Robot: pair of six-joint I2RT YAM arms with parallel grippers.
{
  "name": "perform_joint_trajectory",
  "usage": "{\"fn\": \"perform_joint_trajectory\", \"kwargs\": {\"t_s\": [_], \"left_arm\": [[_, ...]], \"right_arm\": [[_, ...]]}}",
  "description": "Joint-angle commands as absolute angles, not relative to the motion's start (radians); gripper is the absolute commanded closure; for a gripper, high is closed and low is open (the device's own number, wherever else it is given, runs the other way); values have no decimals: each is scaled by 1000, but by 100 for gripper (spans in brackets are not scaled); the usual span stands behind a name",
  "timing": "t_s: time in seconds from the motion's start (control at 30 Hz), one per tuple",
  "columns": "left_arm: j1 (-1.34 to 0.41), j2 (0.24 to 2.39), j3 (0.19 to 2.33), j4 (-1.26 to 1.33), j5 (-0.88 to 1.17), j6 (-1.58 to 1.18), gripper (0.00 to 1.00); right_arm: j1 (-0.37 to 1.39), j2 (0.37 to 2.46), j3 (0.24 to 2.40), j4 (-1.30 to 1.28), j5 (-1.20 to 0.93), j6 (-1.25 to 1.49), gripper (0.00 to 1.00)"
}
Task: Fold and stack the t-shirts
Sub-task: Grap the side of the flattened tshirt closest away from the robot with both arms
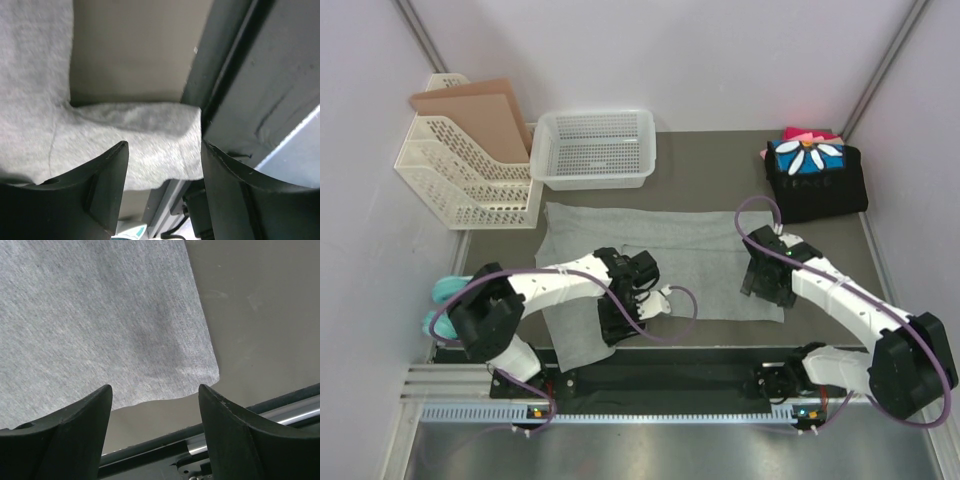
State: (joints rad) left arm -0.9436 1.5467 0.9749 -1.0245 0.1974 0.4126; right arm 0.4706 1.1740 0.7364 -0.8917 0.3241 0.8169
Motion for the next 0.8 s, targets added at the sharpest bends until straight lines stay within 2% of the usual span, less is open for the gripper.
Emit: {"fn": "perform_joint_trajectory", "kwargs": {"t_s": [0.0, 0.13, 0.23, 0.27, 0.4, 0.47, 0.5, 0.53, 0.57, 0.6, 0.67, 0.7, 0.77], "left_arm": [[-946, 1597, 1002, -957, 192, 391, 35], [-946, 1624, 1000, -943, 186, 387, 35], [-946, 1646, 1005, -949, 192, 388, 40], [-946, 1652, 1006, -951, 198, 390, 50], [-945, 1695, 1025, -957, 193, 379, 75], [-946, 1694, 1042, -962, 204, 373, 84], [-946, 1684, 1046, -963, 206, 370, 91], [-946, 1675, 1057, -962, 203, 368, 91], [-945, 1666, 1063, -963, 178, 362, 89], [-945, 1643, 1069, -968, 167, 362, 69], [-940, 1605, 1088, -973, 131, 344, 47], [-936, 1556, 1095, -977, 112, 336, 44], [-910, 1502, 1103, -982, 94, 310, 30]], "right_arm": [[483, 1178, 790, -916, 356, 839, 30], [483, 1189, 805, -925, 360, 833, 29], [483, 1195, 813, -931, 362, 830, 29], [483, 1195, 813, -931, 361, 830, 29], [485, 1201, 822, -943, 357, 824, 29], [483, 1201, 822, -946, 356, 822, 29], [485, 1200, 821, -948, 357, 821, 29], [485, 1198, 822, -950, 356, 819, 29], [486, 1200, 824, -950, 354, 816, 29], [485, 1198, 827, -951, 356, 815, 29], [485, 1200, 833, -954, 357, 808, 29], [485, 1200, 838, -954, 356, 807, 30], [485, 1197, 844, -960, 360, 802, 29]]}}
